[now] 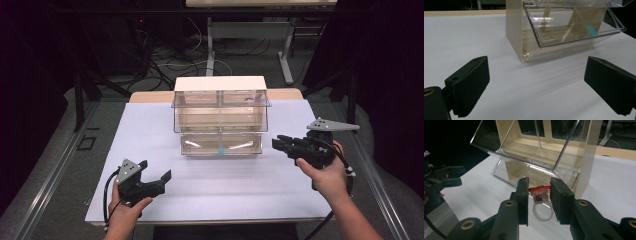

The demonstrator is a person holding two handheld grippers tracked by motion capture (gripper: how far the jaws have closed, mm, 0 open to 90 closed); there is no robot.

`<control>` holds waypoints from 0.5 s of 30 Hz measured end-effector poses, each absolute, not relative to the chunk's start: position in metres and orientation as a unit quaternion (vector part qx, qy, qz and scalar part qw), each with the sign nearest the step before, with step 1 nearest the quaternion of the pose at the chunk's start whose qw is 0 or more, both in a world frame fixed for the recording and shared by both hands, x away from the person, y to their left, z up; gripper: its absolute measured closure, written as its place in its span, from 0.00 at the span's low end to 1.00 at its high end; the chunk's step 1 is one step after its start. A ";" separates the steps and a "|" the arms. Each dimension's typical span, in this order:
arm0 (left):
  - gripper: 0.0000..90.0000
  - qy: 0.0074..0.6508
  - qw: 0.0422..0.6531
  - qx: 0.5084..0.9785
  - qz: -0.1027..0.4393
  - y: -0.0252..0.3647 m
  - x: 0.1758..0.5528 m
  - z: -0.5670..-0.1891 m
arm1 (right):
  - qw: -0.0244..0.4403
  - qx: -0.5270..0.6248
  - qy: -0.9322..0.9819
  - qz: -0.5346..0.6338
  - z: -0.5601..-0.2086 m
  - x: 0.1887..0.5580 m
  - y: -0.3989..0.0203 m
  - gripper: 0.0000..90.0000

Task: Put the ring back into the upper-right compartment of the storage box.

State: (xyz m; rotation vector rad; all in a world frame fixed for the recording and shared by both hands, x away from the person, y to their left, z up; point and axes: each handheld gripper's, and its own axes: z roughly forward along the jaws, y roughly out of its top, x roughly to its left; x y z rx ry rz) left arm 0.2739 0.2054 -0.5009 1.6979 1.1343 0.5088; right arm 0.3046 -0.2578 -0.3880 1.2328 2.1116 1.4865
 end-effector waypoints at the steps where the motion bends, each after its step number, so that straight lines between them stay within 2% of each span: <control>1: 0.07 0.468 0.495 0.701 0.210 0.206 0.274 -0.501 | 0.141 0.424 0.732 0.515 -0.385 0.307 -0.256 0.76; 15: 0.07 0.468 0.496 0.701 0.209 0.206 0.274 -0.501 | 0.141 0.422 0.729 0.520 -0.373 0.318 -0.251 0.76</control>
